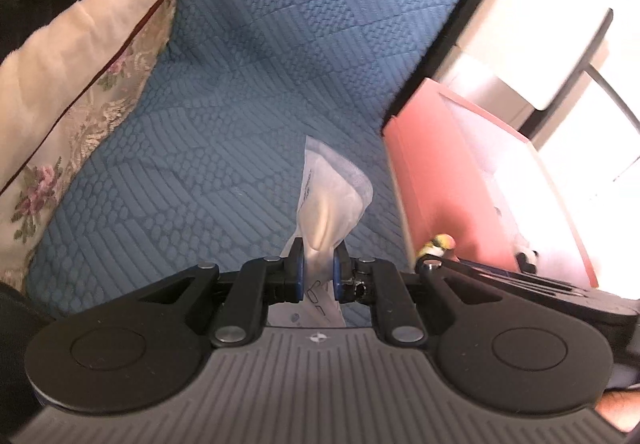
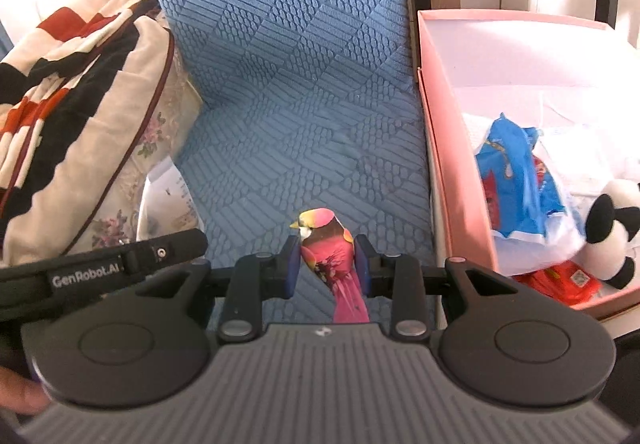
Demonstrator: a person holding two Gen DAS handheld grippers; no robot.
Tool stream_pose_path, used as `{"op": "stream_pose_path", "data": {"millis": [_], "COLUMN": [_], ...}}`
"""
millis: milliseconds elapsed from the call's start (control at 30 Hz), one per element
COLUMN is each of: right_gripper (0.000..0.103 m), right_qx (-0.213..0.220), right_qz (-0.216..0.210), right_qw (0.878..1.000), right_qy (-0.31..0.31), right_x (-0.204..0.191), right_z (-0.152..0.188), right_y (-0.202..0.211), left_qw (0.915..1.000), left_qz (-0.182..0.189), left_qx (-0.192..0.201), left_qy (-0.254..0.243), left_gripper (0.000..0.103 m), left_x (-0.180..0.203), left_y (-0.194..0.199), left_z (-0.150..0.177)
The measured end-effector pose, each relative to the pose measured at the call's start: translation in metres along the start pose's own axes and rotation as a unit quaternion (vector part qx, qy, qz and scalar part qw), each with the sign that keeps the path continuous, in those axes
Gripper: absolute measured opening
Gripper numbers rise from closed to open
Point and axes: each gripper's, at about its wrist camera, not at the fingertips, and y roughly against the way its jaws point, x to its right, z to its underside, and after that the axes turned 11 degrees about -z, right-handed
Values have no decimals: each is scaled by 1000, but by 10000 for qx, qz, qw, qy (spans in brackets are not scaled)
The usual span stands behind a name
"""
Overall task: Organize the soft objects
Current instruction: 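Carry the bird toy with the right gripper while the left gripper carries the puff packet to the pink box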
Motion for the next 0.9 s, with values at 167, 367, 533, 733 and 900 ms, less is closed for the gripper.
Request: {"op": "stream_pose_path", "data": {"millis": [167,367,533,733,900], "right_gripper": [32,32,32,32,32], "right_qx": [149,391,535,675,879], "right_qz": [19,11,-14,57,93], "right_qw": [9999,9992,9986,9977,9961], "right_qy": [48,15,25,83,79], "right_x": [4,12,22,39,59], "right_z": [-6,-17,-28,-43,-57], "right_y": [23,51,72,94,118], "left_qw": [9999,9998,9991,9983,9973], "left_qz": [87,117,101,269,432], "left_qx": [63,168,170,337,460], "left_qy": [-31,-83,-373,-385,-384], "left_gripper": [15,15,15,15,15], "left_x": [16,37,65,99,132], "left_y": [19,37,46,56,61], "left_z": [-1,-17,-33,-43,-55]}}
